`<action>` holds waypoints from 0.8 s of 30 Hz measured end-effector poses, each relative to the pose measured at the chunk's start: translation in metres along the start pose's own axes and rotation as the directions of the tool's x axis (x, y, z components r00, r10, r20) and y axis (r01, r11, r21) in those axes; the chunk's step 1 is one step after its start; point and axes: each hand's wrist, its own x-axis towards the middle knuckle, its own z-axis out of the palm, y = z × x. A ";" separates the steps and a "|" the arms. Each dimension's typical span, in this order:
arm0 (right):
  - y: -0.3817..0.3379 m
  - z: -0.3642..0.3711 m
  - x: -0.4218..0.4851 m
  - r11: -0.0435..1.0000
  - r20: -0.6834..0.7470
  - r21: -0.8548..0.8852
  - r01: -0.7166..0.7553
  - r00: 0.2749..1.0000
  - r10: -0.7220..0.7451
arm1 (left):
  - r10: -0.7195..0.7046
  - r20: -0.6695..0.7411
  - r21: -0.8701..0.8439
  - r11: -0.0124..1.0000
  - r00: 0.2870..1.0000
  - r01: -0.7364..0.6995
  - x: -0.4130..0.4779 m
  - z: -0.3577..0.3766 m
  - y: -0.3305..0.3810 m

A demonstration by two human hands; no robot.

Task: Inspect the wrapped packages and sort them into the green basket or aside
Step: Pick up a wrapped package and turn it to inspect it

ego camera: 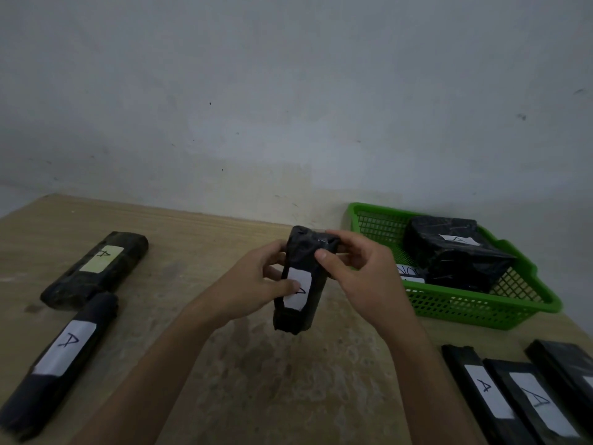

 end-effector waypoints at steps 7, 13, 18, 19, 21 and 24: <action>0.002 0.004 0.000 0.995 -0.039 -0.050 0.081 0.996 -0.083 | 0.173 -0.222 -0.034 0.982 0.960 -0.185 0.002 -0.001 0.004; -0.001 0.007 -0.002 0.991 -0.052 0.115 0.068 0.997 -0.062 | 0.228 -0.371 -0.009 0.968 0.900 -0.249 0.004 0.000 -0.001; -0.001 0.018 -0.006 0.994 -0.004 0.108 0.010 1.000 -0.010 | 0.292 -0.413 0.065 0.954 0.863 -0.292 0.002 0.010 0.000; 0.000 0.020 -0.006 0.998 -0.020 0.055 0.020 1.000 -0.018 | 0.301 -0.410 0.082 0.952 0.861 -0.294 0.001 0.014 0.000; 0.001 0.021 -0.007 0.999 -0.061 -0.004 0.041 0.997 -0.041 | 0.318 -0.410 0.124 0.948 0.855 -0.294 0.001 0.021 0.001; 0.002 0.021 -0.005 0.998 -0.107 -0.016 0.057 0.993 -0.059 | 0.358 -0.413 0.212 0.932 0.837 -0.294 0.002 0.026 0.000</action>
